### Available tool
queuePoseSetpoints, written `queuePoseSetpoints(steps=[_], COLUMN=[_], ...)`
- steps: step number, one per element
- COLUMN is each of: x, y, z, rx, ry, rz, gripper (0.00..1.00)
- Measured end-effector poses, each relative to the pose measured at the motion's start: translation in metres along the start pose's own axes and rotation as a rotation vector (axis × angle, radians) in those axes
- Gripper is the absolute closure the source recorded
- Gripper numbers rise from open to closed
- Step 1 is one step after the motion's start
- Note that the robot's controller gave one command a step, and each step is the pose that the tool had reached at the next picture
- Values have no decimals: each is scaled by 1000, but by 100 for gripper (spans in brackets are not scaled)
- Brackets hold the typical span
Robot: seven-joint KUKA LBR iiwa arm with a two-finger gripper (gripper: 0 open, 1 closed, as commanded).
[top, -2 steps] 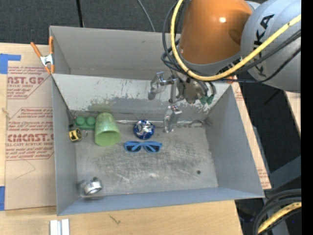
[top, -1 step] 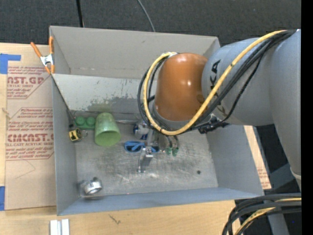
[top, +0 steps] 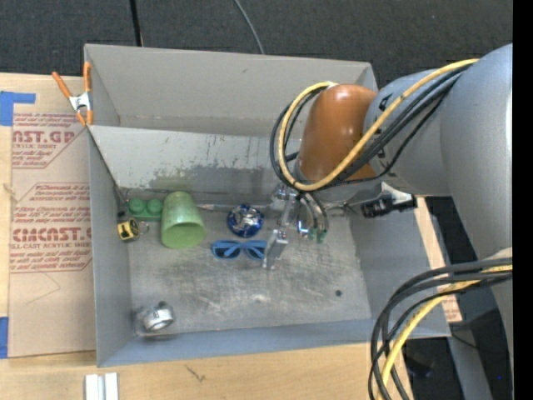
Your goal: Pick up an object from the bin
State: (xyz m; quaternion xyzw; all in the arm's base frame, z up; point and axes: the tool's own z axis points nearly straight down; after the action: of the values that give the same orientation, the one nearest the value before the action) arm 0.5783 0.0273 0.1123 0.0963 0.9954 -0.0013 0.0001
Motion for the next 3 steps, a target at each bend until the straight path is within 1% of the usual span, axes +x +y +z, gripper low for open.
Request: queuePoseSetpoints(steps=[1, 2, 3], x=[-7, -7, 12], y=[34, 36, 35], z=[32, 30, -144], rx=[-5, -9, -5], ry=[-34, -31, -11], rz=[-79, -80, -217], gripper=[0, 100, 100])
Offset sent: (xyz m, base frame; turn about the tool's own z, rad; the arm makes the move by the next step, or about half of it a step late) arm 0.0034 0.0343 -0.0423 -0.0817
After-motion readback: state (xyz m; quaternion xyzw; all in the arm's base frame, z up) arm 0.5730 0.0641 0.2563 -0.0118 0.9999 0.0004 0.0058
